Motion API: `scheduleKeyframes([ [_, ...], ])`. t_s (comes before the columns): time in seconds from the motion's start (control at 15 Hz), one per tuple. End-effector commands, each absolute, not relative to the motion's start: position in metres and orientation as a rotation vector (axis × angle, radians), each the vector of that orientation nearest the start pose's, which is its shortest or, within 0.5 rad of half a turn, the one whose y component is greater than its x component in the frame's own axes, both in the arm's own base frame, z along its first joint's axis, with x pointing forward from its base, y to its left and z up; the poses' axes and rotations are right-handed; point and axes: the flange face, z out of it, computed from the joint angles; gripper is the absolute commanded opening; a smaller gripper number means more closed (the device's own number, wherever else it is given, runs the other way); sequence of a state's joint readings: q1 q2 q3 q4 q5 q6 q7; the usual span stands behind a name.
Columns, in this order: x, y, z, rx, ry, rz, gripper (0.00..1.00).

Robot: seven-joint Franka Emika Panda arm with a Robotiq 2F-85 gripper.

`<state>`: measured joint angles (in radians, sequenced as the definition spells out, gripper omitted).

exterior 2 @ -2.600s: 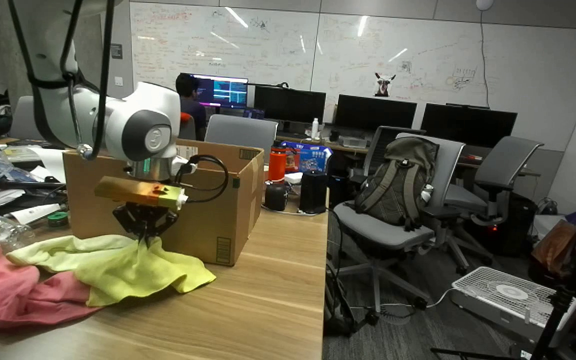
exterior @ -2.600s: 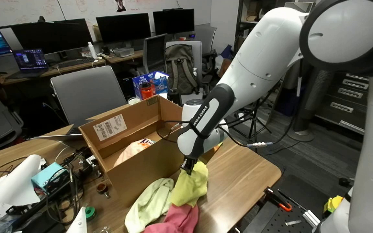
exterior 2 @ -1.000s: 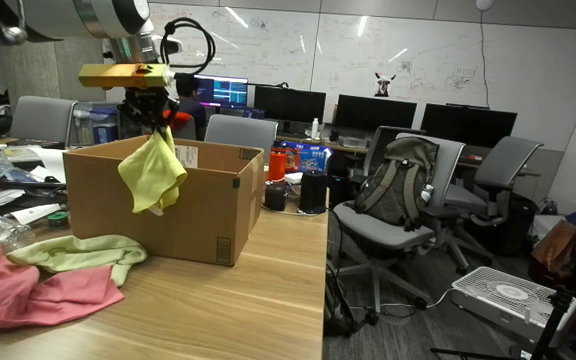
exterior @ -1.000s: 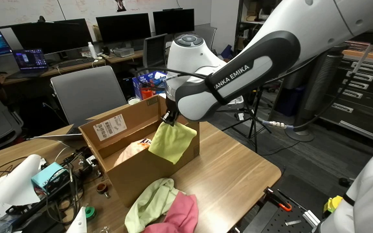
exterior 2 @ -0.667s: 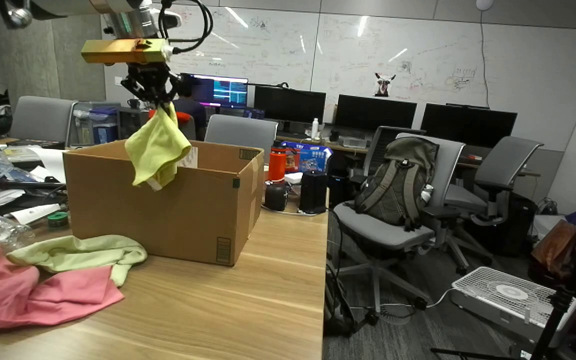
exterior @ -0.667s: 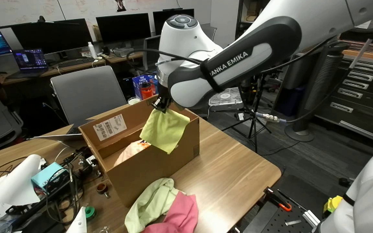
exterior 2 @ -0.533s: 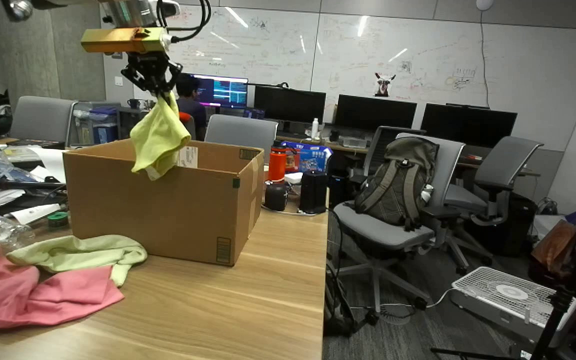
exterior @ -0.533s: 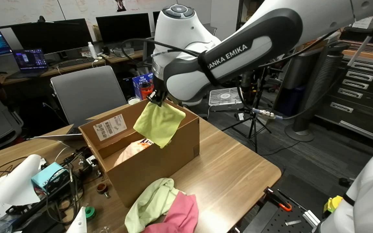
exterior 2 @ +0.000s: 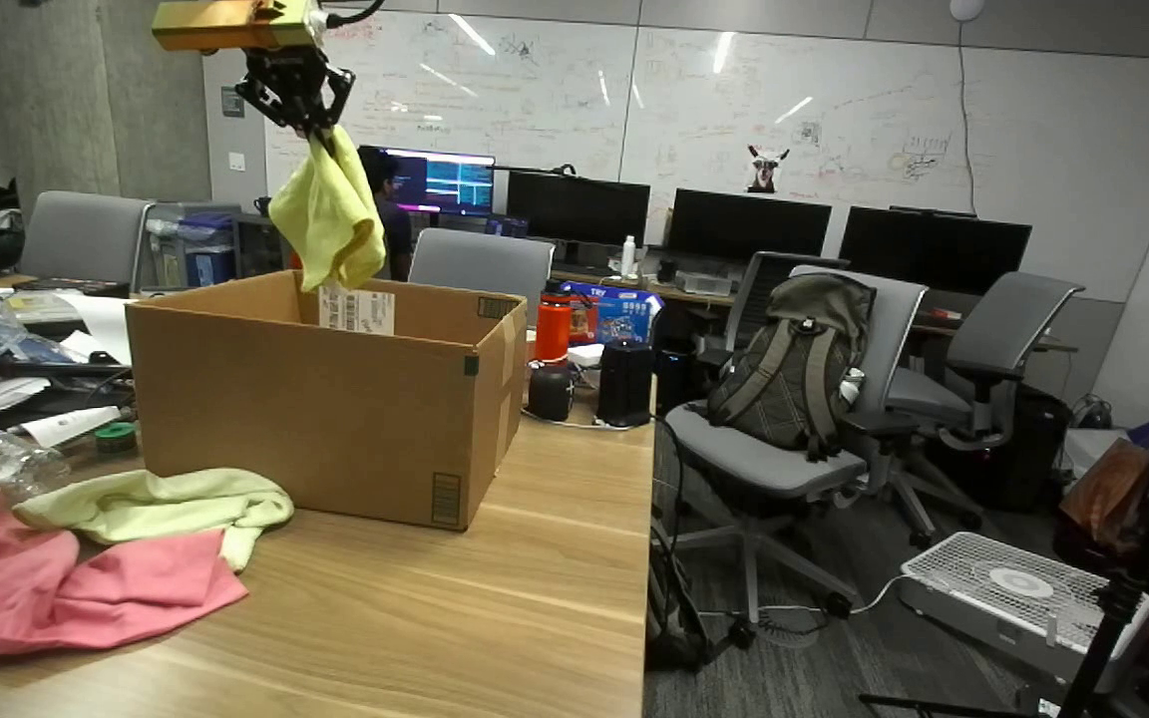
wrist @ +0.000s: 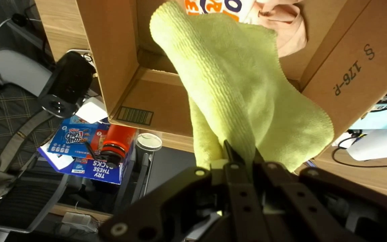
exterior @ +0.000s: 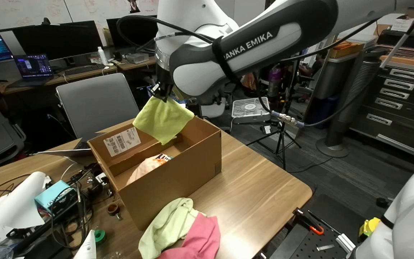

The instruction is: Put the yellow and pink clothes in the box.

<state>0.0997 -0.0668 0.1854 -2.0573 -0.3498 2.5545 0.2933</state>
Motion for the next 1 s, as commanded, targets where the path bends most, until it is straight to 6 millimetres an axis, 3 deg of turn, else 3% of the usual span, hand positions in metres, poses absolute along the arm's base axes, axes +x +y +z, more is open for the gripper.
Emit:
scheduleKeyframes([
  [0.0,0.559,0.176,0.540,-3.079,-0.343,-1.009,0.02],
  [0.07,0.559,0.176,0.539,-3.085,-0.343,-0.995,0.02],
  [0.13,0.559,0.177,0.536,-3.084,-0.345,-0.982,0.32],
  [0.27,0.560,0.178,0.531,-3.093,-0.346,-0.963,0.38],
  [0.8,0.561,0.181,0.515,-3.113,-0.357,-0.905,0.98],
  [0.93,0.559,0.180,0.512,-3.122,-0.359,-0.891,1.00],
])
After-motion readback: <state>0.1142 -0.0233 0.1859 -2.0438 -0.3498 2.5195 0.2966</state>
